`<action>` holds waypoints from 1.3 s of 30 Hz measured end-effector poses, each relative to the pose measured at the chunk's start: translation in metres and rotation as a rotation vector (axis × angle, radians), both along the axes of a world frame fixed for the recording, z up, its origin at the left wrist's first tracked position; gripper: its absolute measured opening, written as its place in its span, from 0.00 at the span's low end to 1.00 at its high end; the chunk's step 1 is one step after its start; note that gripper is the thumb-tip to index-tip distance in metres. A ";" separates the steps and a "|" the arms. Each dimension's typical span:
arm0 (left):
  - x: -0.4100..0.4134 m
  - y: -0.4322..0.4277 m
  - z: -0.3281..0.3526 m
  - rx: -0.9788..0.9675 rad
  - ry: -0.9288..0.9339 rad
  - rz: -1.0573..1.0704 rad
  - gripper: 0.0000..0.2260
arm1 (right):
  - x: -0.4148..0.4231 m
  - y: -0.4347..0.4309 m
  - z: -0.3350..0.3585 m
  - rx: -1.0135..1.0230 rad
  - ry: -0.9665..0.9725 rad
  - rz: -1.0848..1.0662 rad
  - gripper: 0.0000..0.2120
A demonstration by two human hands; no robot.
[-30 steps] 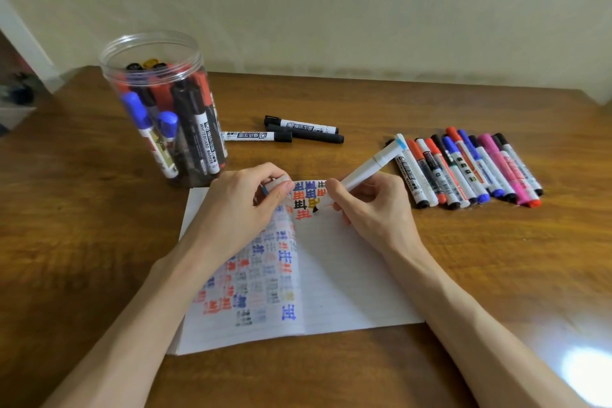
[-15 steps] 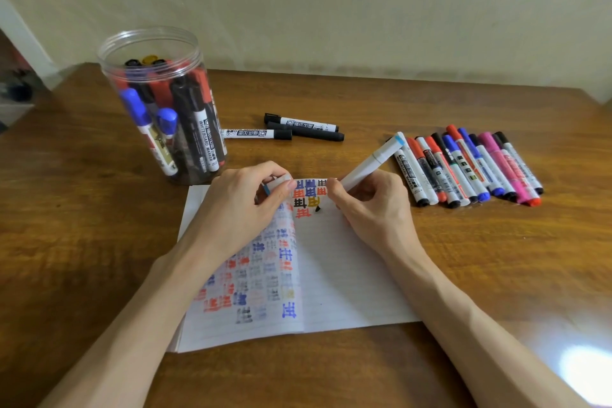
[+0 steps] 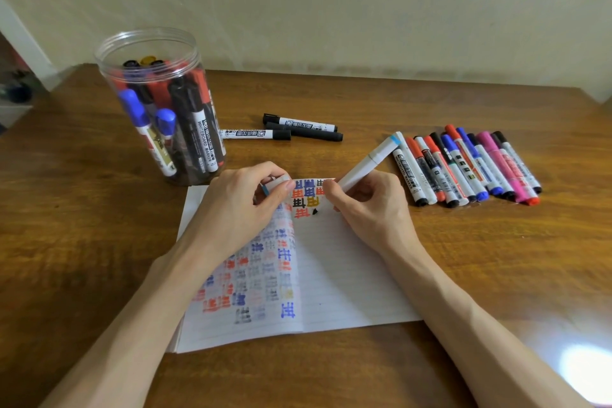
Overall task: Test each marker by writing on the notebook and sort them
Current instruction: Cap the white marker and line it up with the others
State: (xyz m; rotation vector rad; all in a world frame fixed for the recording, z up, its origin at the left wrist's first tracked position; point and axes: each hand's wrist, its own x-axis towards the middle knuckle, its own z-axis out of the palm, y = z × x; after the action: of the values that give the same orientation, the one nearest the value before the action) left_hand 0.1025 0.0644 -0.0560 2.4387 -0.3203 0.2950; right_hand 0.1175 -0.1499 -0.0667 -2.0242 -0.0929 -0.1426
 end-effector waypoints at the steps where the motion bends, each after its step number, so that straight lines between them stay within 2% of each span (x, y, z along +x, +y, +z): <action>1: 0.000 0.000 0.000 -0.001 0.000 0.001 0.12 | 0.000 0.000 0.000 0.000 -0.007 -0.010 0.08; 9: 0.000 0.001 -0.001 0.004 0.006 0.003 0.12 | 0.001 -0.003 0.001 0.047 0.004 -0.053 0.07; 17: 0.000 0.000 0.000 0.010 0.019 0.002 0.12 | -0.001 0.000 0.000 -0.009 0.000 0.049 0.07; 22: 0.000 0.000 0.000 0.009 0.022 0.003 0.13 | -0.001 -0.001 -0.001 0.005 -0.049 -0.028 0.08; 29: 0.000 0.000 0.000 0.005 0.028 0.003 0.13 | -0.001 -0.003 0.002 0.046 -0.012 -0.031 0.07; 39: 0.000 0.001 0.000 0.010 0.015 0.005 0.13 | -0.002 -0.001 0.002 0.024 0.010 0.007 0.11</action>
State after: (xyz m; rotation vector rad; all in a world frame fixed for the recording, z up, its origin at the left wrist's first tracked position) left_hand 0.1022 0.0650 -0.0561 2.4504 -0.3097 0.2781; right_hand 0.1158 -0.1510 -0.0649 -2.0006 -0.0913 -0.1287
